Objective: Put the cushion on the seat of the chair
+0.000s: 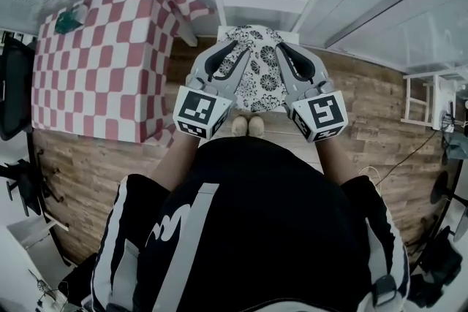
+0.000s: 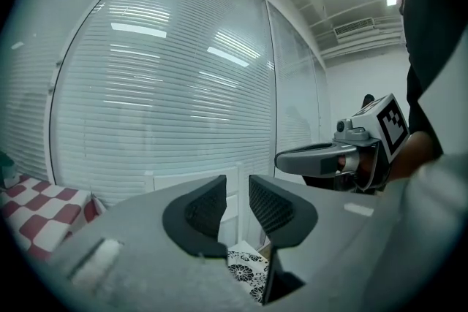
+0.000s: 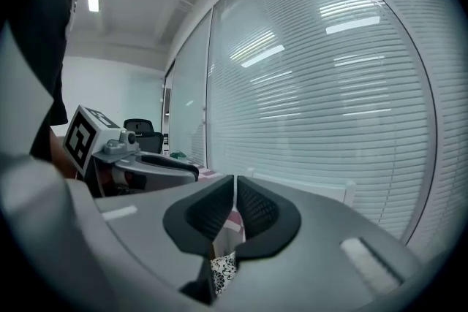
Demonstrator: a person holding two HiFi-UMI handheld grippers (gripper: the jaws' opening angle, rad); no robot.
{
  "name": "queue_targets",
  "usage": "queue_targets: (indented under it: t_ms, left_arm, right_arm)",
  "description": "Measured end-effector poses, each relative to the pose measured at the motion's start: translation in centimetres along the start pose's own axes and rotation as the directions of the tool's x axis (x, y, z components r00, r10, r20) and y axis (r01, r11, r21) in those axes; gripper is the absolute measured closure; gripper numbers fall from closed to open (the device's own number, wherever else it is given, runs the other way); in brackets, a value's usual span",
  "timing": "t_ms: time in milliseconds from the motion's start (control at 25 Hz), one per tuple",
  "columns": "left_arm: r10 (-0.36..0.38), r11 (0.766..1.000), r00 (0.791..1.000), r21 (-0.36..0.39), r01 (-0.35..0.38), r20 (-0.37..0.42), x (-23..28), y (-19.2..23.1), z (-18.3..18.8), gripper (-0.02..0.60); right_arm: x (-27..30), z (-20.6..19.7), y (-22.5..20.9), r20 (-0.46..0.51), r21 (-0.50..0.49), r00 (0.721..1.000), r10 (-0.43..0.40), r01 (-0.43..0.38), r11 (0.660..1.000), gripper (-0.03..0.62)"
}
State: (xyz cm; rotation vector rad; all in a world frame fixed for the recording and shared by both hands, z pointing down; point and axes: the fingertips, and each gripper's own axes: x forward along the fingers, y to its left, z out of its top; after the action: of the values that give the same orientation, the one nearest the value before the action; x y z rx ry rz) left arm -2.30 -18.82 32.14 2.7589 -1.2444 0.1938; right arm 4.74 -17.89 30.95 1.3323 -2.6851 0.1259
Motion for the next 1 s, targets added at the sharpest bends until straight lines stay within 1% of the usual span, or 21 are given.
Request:
queue_targets:
  t_ms: [160,360,440,560,720,840,1000]
  left_arm:
    - [0.029,1.0,0.999,-0.007,-0.029,0.025,0.3,0.7,1.1,0.514]
    - [0.049,0.999,0.998,-0.015,-0.048,0.047,0.3,1.4,2.1,0.531]
    - [0.055,0.998,0.997,-0.016,-0.054,0.055,0.4,1.7,2.5,0.549]
    - [0.061,0.998,0.996,-0.021,-0.059,0.063,0.6,1.9,3.0,0.552]
    - [0.055,0.998,0.997,-0.031,-0.053,0.059,0.7,1.8,3.4,0.572]
    - [0.052,0.998,0.997,-0.034,-0.05,0.062,0.8,1.8,3.7,0.58]
    - [0.072,0.997,0.996,-0.036,-0.07,0.06,0.8,2.4,3.9,0.581]
  right_arm:
    - [-0.2,1.2,-0.2,0.032,-0.019,0.999,-0.014,0.015,1.0,0.595]
    - [0.1,2.0,0.3,0.036,-0.023,0.999,0.009,-0.009,1.0,0.594]
    - [0.2,2.2,0.3,0.039,-0.027,0.999,0.014,-0.013,1.0,0.594]
    - [0.4,2.9,0.1,0.055,-0.029,0.998,0.02,-0.018,0.999,0.595]
    - [0.7,3.9,0.2,0.075,-0.013,0.997,0.032,-0.031,0.999,0.595]
    - [1.0,4.3,0.3,0.078,-0.027,0.996,0.045,-0.043,0.999,0.595]
    - [1.1,5.0,0.6,0.09,-0.046,0.994,0.054,-0.05,0.998,0.595]
